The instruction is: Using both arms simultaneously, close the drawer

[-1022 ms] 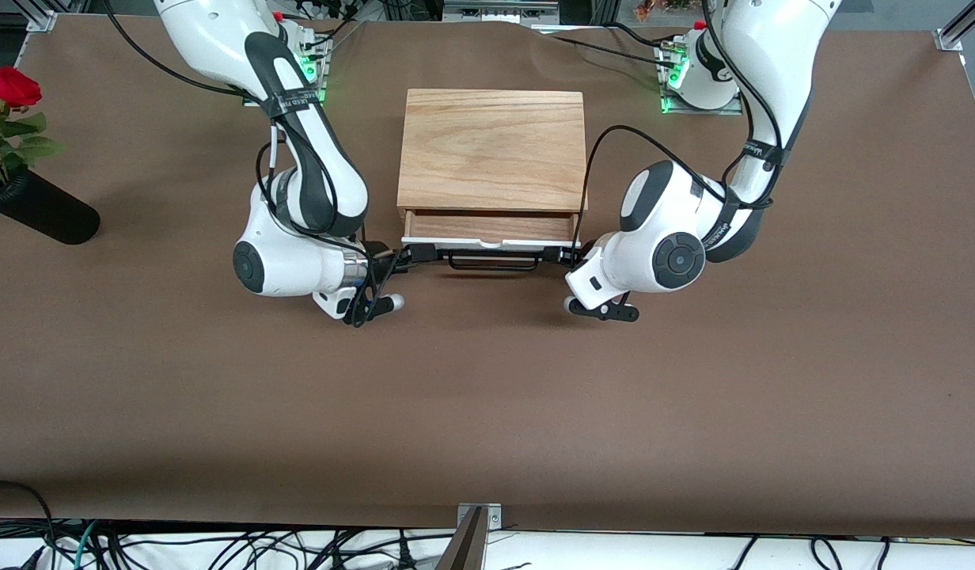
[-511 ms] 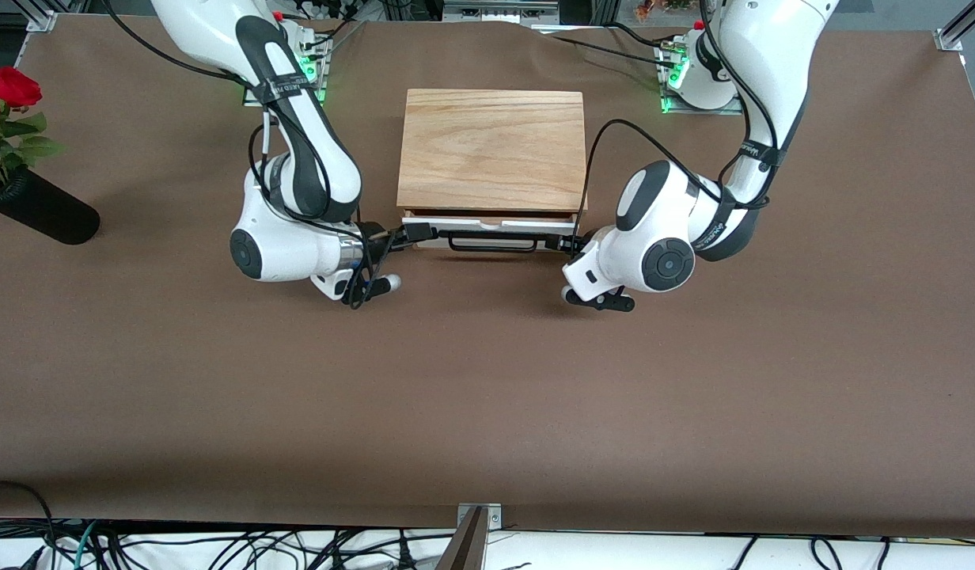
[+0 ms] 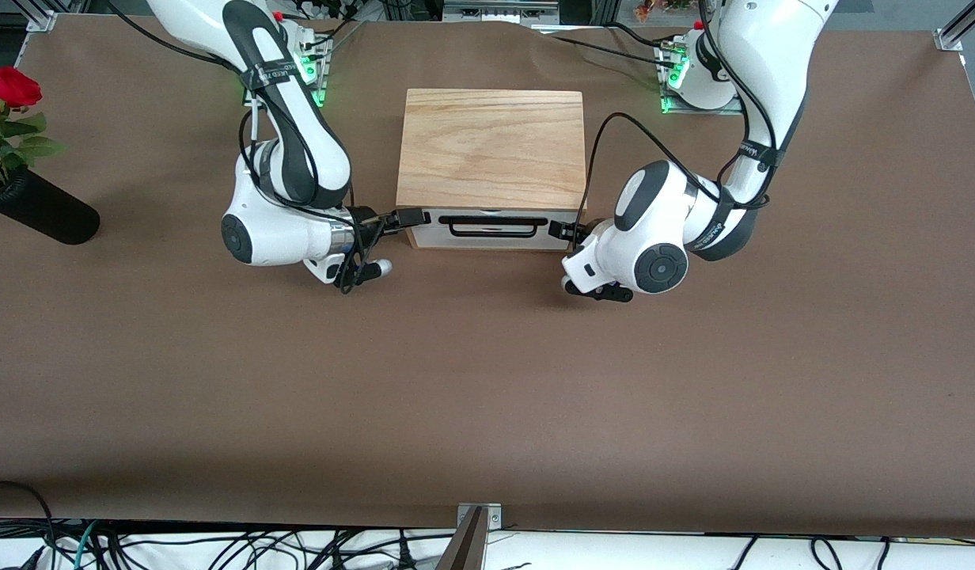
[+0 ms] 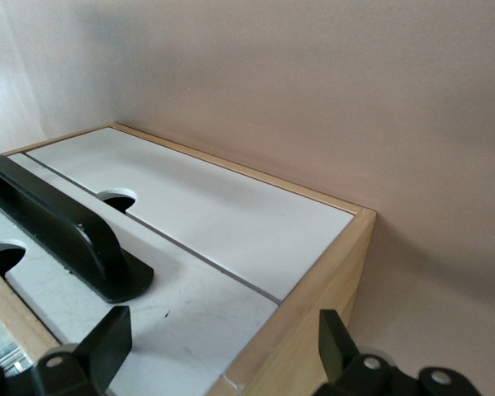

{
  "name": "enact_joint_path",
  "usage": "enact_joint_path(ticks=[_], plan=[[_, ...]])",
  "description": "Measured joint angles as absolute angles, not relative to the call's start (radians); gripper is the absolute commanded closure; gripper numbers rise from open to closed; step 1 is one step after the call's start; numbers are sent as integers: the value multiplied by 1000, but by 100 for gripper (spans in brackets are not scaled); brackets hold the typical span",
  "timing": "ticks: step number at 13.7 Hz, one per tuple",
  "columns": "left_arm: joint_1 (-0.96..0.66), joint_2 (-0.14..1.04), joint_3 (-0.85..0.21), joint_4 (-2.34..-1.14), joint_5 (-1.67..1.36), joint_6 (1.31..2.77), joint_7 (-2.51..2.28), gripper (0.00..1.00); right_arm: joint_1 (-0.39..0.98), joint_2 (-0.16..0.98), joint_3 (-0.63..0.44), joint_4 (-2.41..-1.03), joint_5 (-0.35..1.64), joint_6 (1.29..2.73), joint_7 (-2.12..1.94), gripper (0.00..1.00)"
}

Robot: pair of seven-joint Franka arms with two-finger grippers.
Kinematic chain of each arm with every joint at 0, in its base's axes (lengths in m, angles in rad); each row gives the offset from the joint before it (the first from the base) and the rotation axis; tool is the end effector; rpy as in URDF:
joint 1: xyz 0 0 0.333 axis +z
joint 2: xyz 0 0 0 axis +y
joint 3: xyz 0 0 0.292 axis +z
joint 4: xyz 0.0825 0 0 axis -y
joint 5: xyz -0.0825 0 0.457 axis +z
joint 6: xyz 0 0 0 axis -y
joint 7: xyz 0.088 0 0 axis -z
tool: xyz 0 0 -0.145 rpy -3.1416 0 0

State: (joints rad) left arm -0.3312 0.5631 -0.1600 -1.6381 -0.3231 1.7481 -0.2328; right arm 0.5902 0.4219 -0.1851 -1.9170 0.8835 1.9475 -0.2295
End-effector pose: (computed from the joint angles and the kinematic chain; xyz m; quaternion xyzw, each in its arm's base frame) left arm 0.5686 -0.3468 0.1774 0.9549 -0.0585 -0.2727 0.1016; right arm 0.5513 0.3200 0.1653 -0.9287 -0.0633 0.1946 0.3092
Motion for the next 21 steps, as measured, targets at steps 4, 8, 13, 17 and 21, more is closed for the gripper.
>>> enact_joint_path(ticks=[4,8,13,17,21], plan=[[-331,563,-159,-1638,-323,1748,-233,0,589,418,-189,-1916,863,1948,-232,0],[-329,561,-157,-1625,-323,1749,-232,0,577,397,-264,-1820,684,1946,-232,0],[-295,524,-97,-1480,-246,1751,-227,0,560,371,-404,-1683,444,1925,-239,0],[-254,457,-91,-1404,-99,1741,-227,0,560,344,-495,-1552,244,1832,-246,0],[-219,371,-70,-1396,48,1706,-225,0,559,312,-591,-1421,216,1565,-241,0]])
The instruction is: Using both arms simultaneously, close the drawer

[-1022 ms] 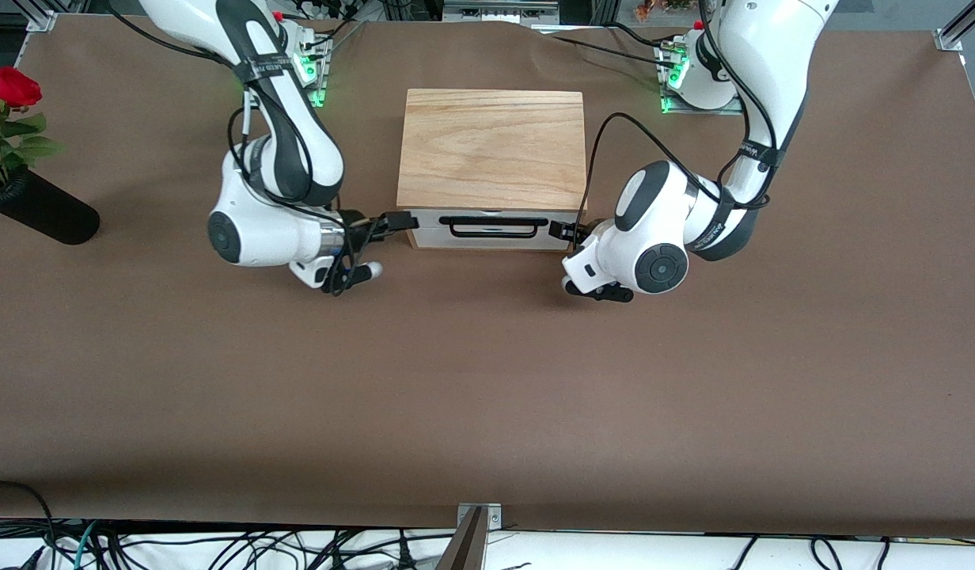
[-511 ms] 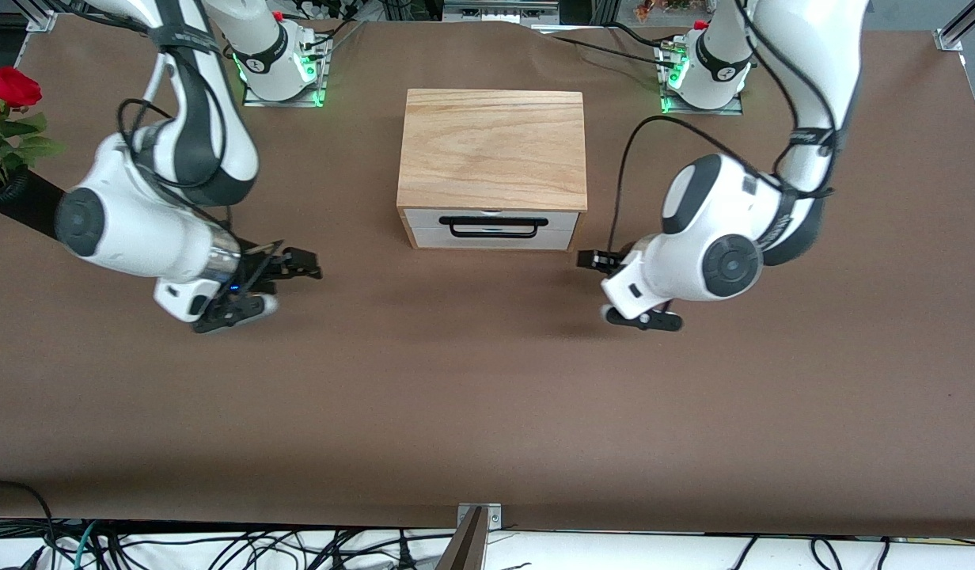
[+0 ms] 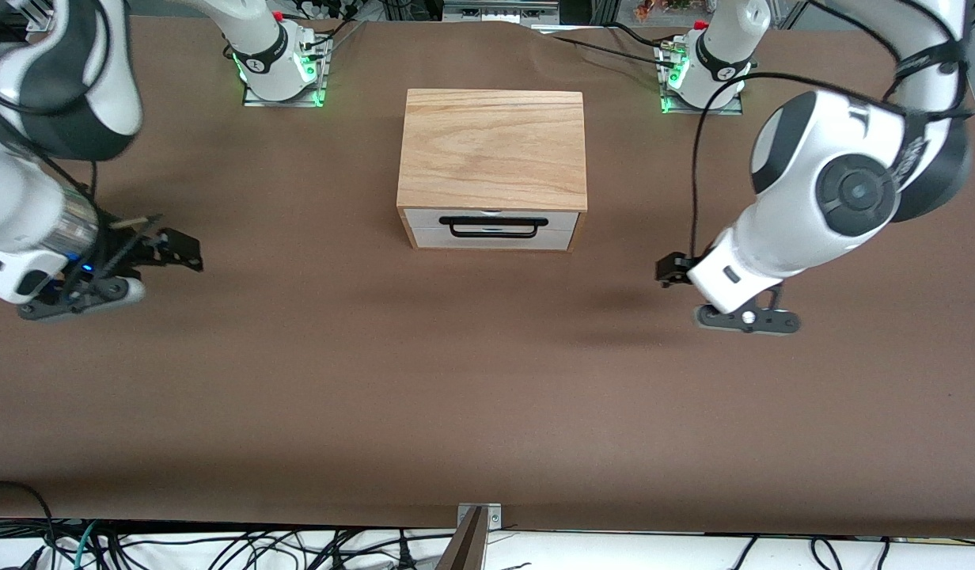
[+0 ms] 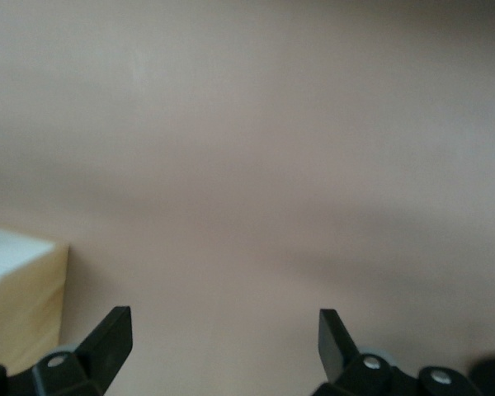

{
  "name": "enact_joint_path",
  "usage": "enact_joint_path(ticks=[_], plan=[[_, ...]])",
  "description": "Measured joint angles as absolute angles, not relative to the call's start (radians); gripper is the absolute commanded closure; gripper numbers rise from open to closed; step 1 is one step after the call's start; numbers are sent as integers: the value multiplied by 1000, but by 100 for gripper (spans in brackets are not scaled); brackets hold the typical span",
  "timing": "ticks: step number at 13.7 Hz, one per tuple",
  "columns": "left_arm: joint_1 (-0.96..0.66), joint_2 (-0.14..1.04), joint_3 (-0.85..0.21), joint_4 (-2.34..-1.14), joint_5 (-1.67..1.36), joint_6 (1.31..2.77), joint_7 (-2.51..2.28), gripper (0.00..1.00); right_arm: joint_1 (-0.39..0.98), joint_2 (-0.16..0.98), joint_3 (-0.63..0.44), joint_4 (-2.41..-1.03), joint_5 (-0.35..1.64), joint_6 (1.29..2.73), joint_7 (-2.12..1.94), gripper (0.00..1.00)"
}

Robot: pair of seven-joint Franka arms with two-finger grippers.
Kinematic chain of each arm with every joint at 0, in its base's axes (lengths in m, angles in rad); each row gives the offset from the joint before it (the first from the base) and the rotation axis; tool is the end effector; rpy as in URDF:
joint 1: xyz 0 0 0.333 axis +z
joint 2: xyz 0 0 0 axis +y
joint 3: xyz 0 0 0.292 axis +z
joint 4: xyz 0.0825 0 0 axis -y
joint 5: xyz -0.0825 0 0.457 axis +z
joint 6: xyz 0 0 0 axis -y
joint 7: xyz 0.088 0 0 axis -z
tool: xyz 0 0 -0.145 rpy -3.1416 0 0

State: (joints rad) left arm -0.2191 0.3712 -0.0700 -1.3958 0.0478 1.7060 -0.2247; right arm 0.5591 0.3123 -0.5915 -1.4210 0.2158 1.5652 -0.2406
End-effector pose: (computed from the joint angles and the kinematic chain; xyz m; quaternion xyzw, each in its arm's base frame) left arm 0.6993 -0.1956 0.4175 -0.9989 0.0341 0.0263 0.0181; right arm 0.6899 0.0481 0.4662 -0.9926 -0.1043 0.0546 0.0288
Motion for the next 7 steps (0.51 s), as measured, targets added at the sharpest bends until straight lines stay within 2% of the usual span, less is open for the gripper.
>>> enact_joint_path(ticks=[2,4,7], plan=[[-213,324,-69,-1395,119,1690,-226,0,560,287,-599,-1393,210,1487,-228,0],[-170,261,-73,-1403,120,1639,-224,0,563,245,-598,-1398,198,1484,-220,0],[-85,140,-95,-1477,50,1616,-202,0,564,200,-598,-1423,196,1484,-218,0]])
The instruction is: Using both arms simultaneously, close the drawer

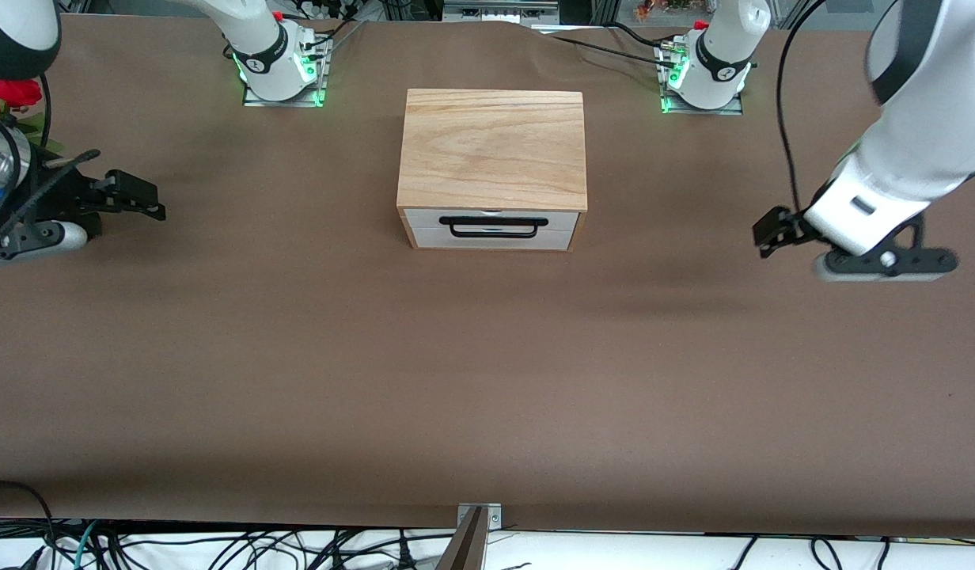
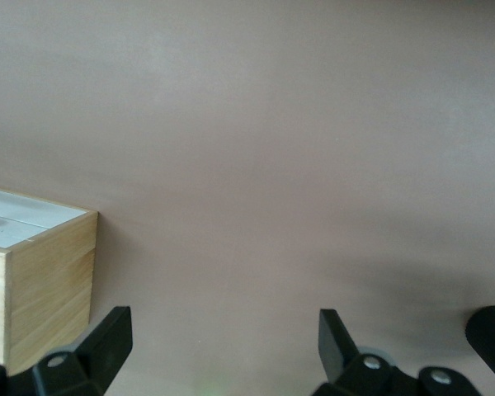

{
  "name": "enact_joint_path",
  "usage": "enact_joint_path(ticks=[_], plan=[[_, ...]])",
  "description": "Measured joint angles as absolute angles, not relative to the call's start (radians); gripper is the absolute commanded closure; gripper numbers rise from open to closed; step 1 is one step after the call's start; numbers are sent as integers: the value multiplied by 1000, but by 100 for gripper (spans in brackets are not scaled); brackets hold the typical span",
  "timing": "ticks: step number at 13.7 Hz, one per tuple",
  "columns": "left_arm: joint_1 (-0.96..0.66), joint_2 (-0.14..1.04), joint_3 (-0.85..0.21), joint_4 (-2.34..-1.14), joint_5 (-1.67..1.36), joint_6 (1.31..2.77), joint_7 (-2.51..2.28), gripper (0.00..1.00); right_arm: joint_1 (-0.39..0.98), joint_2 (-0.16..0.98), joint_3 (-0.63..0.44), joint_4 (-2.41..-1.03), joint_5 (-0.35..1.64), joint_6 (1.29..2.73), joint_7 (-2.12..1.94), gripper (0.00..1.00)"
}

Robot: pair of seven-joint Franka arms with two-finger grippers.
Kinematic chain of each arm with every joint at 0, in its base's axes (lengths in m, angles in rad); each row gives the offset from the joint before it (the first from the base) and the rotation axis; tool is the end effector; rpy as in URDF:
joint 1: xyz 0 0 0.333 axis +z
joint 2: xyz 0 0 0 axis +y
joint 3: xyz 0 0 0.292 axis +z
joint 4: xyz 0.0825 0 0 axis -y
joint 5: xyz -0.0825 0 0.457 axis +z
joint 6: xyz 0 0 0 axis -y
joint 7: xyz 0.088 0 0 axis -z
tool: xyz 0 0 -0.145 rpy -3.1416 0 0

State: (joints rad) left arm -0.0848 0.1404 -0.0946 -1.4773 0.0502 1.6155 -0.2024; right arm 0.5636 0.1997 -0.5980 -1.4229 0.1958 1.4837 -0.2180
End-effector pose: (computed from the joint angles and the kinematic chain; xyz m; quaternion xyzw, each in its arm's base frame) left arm 0.6615 -0.1095 0.5269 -0.9998 -0.0108 -0.0027 0.0183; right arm 0.6614 0.0350 0.5267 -0.9931 -0.0965 0.0468 0.0480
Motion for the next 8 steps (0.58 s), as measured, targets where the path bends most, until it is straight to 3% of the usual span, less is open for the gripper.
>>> enact_joint_path(ticks=[3,6,8], plan=[[-6,69,-121,-1561,7,1613,-127,0,565,194,-597,-1430,188,1480,-217,0],[-1,70,-132,-1577,6,1611,-126,0,566,174,-587,-1430,144,1471,-208,0],[-1,70,-135,-1577,6,1603,-126,0,481,142,-460,-1431,95,1462,-178,0]])
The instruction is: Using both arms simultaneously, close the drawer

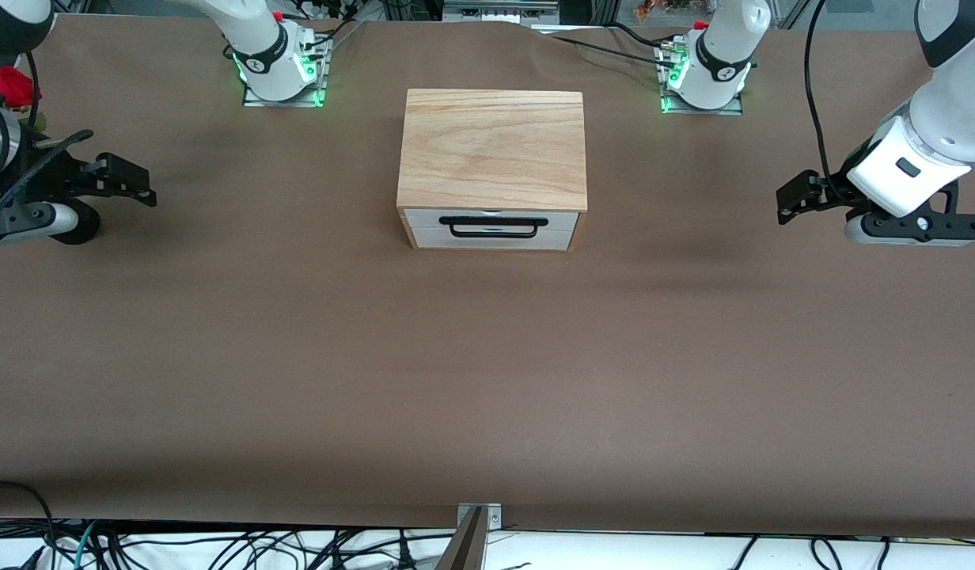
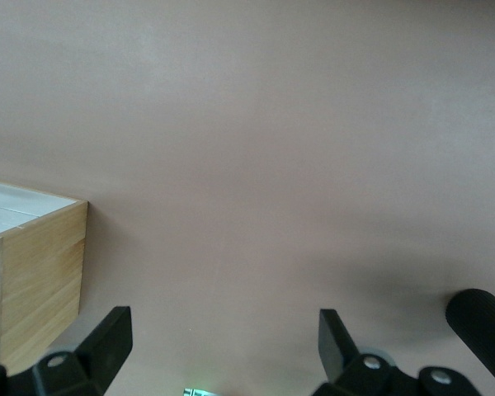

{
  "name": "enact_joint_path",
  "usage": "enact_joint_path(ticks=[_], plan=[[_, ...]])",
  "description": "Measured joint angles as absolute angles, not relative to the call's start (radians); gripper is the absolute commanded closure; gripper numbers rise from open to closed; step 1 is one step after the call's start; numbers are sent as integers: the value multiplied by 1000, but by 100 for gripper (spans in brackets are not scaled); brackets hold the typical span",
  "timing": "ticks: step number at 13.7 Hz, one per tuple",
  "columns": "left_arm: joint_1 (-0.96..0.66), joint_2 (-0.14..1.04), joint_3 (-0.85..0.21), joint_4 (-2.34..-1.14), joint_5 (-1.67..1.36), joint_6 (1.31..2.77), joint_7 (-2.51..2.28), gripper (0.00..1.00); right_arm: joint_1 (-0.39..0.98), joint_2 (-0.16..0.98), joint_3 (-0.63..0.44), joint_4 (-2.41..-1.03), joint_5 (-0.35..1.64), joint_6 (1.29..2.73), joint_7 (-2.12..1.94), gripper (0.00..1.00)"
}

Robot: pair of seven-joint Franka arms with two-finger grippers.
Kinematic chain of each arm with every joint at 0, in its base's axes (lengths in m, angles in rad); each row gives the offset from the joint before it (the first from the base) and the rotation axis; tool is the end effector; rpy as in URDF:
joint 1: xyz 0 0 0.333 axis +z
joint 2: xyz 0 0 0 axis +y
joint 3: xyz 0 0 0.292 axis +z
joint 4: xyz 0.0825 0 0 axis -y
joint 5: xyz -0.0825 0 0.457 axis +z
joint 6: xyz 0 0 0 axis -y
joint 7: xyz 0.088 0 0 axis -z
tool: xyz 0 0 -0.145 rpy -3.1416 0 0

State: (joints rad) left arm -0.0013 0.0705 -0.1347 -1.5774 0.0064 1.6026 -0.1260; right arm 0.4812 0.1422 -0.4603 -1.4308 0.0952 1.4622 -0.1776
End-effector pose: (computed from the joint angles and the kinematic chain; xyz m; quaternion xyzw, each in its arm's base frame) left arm 0.6405 -0.0848 0.5171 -0.9997 0.0051 0.0223 0.0014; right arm 0.6477 0.0443 0.5469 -0.9935 -0.1023 0.0467 0.0197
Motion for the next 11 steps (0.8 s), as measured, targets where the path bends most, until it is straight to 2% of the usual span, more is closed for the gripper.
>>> enact_joint_path(ticks=[2,3,7,11], plan=[[-1,71,-135,-1577,6,1600,-126,0,289,105,-227,-1434,29,1458,-153,0],[-1,71,-135,-1577,6,1599,-126,0,224,89,-151,-1439,9,1454,-145,0],[2,71,-135,-1577,6,1598,-126,0,113,66,-68,-1469,1,1451,-136,0],[2,71,-135,-1577,6,1598,-126,0,105,67,-55,-1476,1,1447,-131,0]])
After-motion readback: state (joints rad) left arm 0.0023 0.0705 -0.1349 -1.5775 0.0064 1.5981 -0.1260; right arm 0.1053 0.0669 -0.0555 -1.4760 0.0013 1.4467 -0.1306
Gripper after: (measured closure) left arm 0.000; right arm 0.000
